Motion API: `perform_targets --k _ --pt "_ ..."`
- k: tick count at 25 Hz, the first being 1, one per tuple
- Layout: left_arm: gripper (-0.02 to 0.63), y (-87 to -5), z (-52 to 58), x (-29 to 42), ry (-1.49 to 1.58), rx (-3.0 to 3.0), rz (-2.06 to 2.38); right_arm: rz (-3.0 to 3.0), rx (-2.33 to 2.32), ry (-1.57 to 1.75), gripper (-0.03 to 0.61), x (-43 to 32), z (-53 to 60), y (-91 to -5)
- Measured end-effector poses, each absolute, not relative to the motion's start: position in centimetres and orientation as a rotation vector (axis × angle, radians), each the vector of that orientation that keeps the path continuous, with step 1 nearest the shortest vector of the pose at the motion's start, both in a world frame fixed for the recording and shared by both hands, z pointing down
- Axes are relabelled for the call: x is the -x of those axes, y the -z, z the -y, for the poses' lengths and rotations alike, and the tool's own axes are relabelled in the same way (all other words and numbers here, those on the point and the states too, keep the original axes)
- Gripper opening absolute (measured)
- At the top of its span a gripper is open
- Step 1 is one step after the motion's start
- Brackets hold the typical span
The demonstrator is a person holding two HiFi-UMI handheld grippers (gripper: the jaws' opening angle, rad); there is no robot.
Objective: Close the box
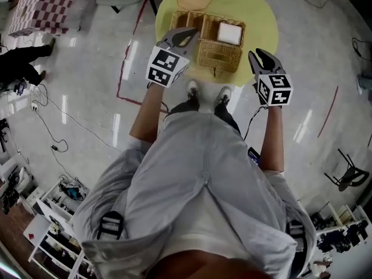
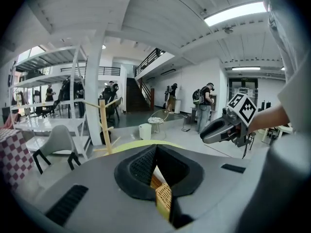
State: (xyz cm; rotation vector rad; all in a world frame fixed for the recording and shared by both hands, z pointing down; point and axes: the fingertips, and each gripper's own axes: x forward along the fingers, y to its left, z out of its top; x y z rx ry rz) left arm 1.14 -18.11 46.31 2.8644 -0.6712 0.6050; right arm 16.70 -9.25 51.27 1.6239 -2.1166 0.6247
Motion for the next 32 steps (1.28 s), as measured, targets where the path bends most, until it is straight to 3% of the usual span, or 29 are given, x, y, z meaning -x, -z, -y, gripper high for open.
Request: perform_targets --k 16,32 --pt "0.028 -51.6 14.4 -0.6 -0.779 -2.725 0.818 2.147 -1.204 -0.944 0.166 -14.8 6.2 -66.1" --pt "0.028 -52.6 11.4 0.4 -0.79 -2.644 0.902 2.22 -0.995 -1.048 0.17 -11.3 5.0 -70.1"
